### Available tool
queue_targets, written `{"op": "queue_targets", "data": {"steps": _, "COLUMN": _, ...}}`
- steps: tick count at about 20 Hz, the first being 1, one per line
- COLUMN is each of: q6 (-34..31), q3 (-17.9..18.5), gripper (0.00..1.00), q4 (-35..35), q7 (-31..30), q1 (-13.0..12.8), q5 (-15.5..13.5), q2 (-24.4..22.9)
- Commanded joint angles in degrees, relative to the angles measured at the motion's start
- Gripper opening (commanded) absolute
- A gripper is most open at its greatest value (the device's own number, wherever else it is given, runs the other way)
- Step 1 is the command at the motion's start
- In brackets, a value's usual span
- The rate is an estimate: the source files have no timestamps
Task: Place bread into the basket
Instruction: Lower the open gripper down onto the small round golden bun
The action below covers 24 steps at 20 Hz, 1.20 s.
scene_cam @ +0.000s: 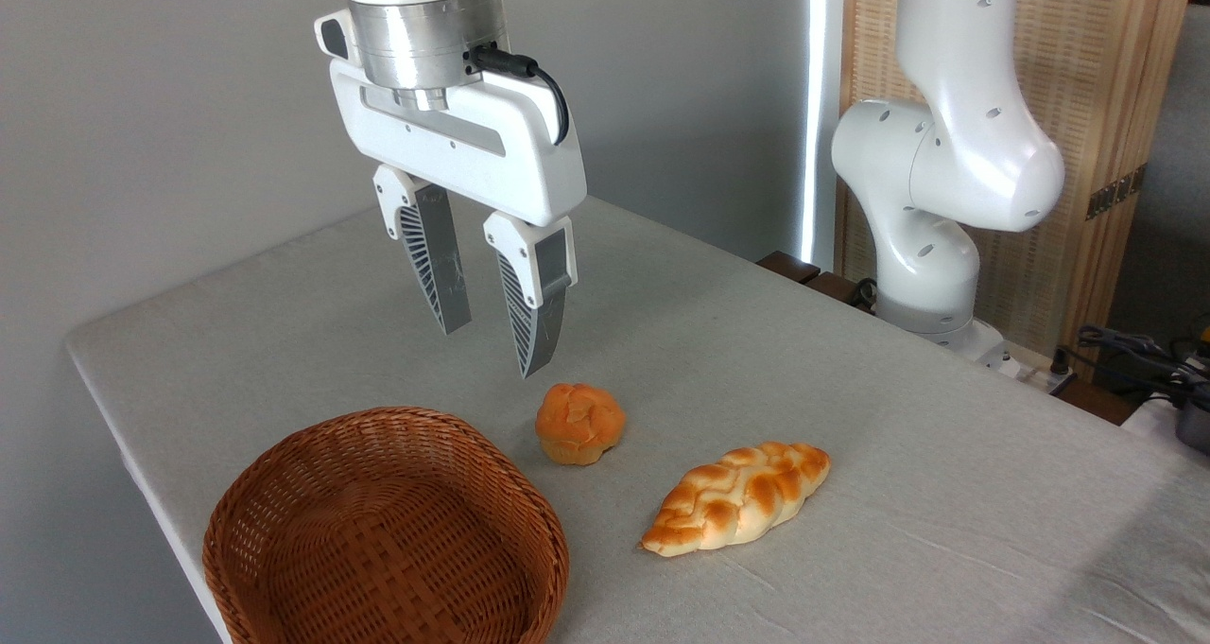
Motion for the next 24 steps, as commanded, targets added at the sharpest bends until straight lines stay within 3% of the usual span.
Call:
{"op": "queue_targets", "data": {"steps": 1, "q6": 0.1, "q3": 0.25, "gripper": 1.0, "q4": -0.52, "q7": -0.33, "q1": 0.04, "q5": -1.4, "q2": -0.58}}
{"op": "queue_targets", "data": {"steps": 8, "q6": 0.62, "q3": 0.25, "gripper": 1.0, "q4": -2.0, "q7": -0.34, "q1": -0.05, "q5": -1.4, "q2": -1.54}}
{"op": "queue_targets", "data": {"steps": 11, "q6": 3.51, "q3": 0.16, "gripper": 1.0, "q4": -7.09, "q7": -0.16, "q1": -0.13, "q5": -1.4, "q2": -4.35}}
{"op": "queue_targets", "data": {"steps": 16, "q6": 15.9, "q3": -1.86, "gripper": 1.0, "q4": -22.38, "q7": 0.45, "q1": -0.4, "q5": -1.22, "q2": -11.21}}
{"op": "queue_targets", "data": {"steps": 20, "q6": 17.76, "q3": -1.86, "gripper": 1.0, "q4": -29.68, "q7": 7.74, "q1": -0.66, "q5": -2.01, "q2": -13.5}}
{"op": "queue_targets", "data": {"steps": 22, "q6": 17.76, "q3": -1.86, "gripper": 1.0, "q4": -31.54, "q7": 8.01, "q1": -1.36, "q5": -4.55, "q2": -13.59}}
{"op": "queue_targets", "data": {"steps": 24, "q6": 17.85, "q3": -1.86, "gripper": 1.0, "q4": -32.59, "q7": 8.01, "q1": -1.89, "q5": -4.91, "q2": -13.5}}
